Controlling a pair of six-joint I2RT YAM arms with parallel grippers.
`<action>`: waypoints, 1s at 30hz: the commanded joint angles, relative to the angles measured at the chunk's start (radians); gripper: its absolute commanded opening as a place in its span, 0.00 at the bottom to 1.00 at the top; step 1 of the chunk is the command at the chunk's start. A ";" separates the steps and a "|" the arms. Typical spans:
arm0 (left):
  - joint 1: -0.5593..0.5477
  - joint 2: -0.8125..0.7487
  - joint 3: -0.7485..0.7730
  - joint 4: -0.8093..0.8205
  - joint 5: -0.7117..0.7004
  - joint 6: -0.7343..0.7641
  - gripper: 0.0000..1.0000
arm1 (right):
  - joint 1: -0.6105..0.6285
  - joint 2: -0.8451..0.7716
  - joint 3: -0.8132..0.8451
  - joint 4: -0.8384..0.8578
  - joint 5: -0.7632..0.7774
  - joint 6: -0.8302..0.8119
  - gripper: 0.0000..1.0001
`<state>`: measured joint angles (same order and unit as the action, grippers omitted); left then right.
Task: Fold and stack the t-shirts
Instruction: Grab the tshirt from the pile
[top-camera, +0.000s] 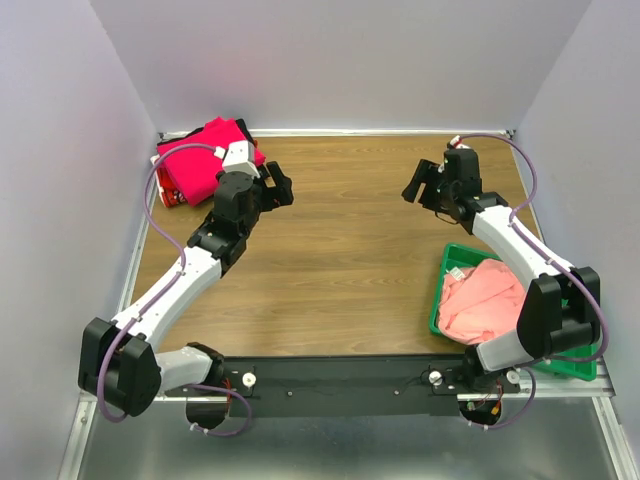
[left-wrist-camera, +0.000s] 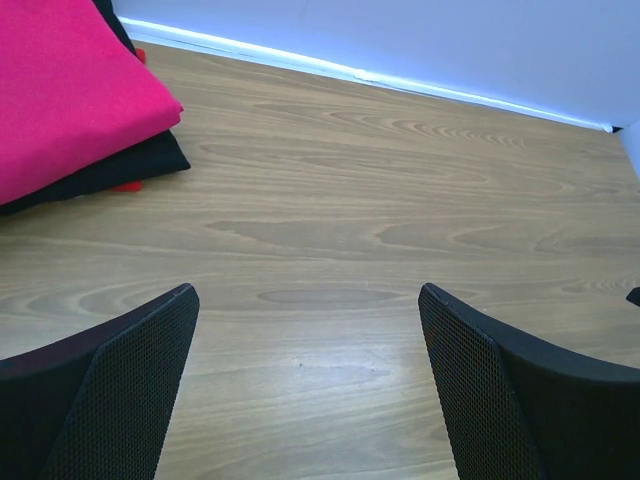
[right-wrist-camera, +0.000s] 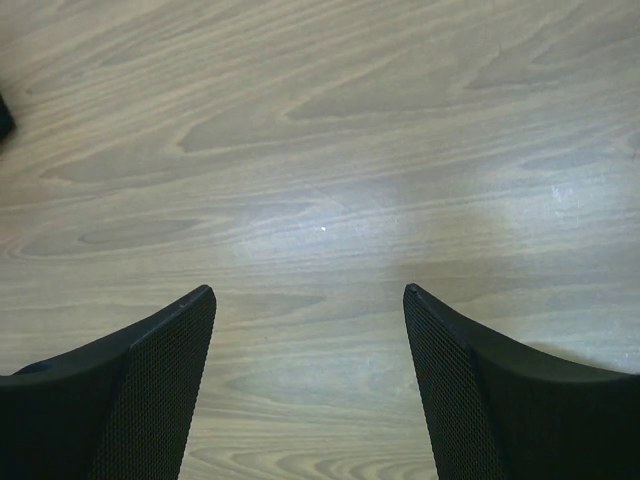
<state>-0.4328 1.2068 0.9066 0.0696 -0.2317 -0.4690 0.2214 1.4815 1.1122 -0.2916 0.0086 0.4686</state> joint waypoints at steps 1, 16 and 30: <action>0.005 -0.036 0.000 -0.024 -0.060 -0.020 0.98 | 0.007 -0.041 0.023 0.061 0.062 -0.002 0.83; 0.005 -0.009 0.015 0.019 -0.015 -0.019 0.98 | 0.007 -0.251 -0.164 0.017 0.306 0.045 1.00; 0.005 0.088 0.055 0.053 0.040 0.007 0.98 | -0.001 -0.184 -0.107 -0.615 0.616 0.452 1.00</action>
<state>-0.4328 1.2884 0.9360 0.0814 -0.2077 -0.4774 0.2253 1.3102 0.9695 -0.6945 0.5037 0.7902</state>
